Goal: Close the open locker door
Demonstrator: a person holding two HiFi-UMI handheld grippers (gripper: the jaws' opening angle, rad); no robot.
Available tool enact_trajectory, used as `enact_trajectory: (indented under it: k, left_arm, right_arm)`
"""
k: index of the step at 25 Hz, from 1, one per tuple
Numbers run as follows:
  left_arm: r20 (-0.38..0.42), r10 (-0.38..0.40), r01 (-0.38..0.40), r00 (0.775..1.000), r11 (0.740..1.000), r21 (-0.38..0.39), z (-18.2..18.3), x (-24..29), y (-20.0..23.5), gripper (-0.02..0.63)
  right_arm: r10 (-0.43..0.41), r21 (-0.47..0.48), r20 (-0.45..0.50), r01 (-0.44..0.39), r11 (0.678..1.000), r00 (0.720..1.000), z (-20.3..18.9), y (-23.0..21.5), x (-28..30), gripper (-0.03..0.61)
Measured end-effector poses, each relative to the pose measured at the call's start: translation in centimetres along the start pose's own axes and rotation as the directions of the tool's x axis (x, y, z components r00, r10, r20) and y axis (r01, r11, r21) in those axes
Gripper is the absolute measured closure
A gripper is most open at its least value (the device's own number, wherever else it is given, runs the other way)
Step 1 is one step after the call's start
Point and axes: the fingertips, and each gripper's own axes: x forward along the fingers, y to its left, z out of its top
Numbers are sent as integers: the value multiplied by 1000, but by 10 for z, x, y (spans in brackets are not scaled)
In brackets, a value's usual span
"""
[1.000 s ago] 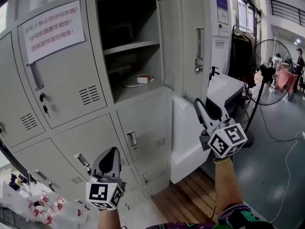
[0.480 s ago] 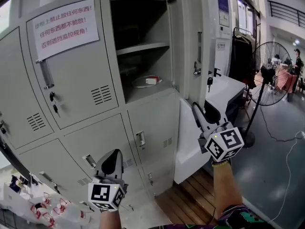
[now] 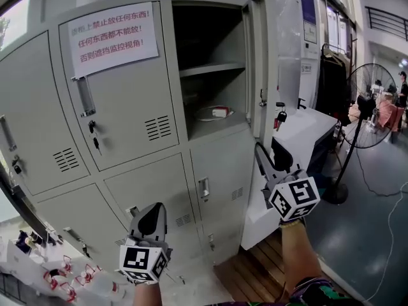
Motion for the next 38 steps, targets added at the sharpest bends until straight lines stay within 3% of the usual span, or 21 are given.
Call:
enact_trajectory:
  k: [21, 38]
  left_arm:
    - [5, 112, -112, 994, 993, -38, -6, -35, 54, 592]
    - [4, 183, -183, 983, 983, -16, -6, -53, 82, 591]
  right_arm:
    - [112, 20, -11, -111, 994, 994, -9, 61, 40, 434]
    - [181, 55, -16, -180, 982, 983, -22, 90, 73, 456]
